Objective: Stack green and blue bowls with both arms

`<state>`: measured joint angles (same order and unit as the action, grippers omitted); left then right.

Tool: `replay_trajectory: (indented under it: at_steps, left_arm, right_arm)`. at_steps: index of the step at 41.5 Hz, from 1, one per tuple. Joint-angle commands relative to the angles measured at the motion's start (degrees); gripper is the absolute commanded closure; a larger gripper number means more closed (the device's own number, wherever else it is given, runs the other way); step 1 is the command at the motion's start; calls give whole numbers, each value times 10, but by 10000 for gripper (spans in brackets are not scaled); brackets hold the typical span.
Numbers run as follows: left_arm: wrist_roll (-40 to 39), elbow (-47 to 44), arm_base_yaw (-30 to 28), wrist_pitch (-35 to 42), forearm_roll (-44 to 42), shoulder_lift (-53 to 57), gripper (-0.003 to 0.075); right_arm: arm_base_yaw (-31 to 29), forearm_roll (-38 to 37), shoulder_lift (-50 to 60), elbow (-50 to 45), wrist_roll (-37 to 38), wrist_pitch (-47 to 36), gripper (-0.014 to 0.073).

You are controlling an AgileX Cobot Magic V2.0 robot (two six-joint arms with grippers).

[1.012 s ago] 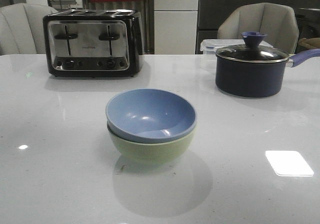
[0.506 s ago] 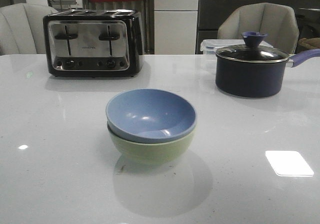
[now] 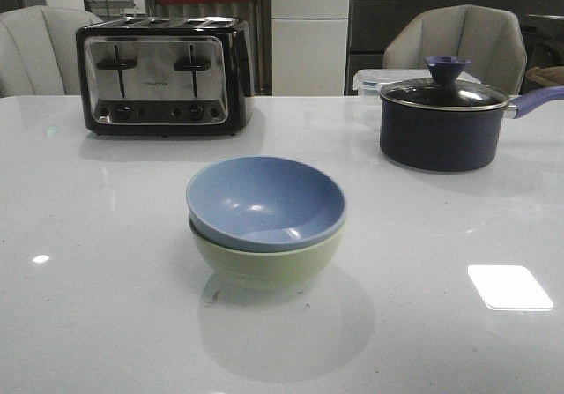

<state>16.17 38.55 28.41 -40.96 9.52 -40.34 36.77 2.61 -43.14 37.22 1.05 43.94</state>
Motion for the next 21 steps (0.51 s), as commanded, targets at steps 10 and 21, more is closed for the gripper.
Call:
replay_trajectory:
  at_steps: [10, 21]
  left_arm:
    - [-1, 15, 3, 44, 2, 2, 426]
    - [-1, 15, 3, 44, 2, 2, 626]
  right_arm:
    - [0, -9, 5, -7, 2, -77, 358]
    - [0, -10, 5, -7, 0, -82, 535]
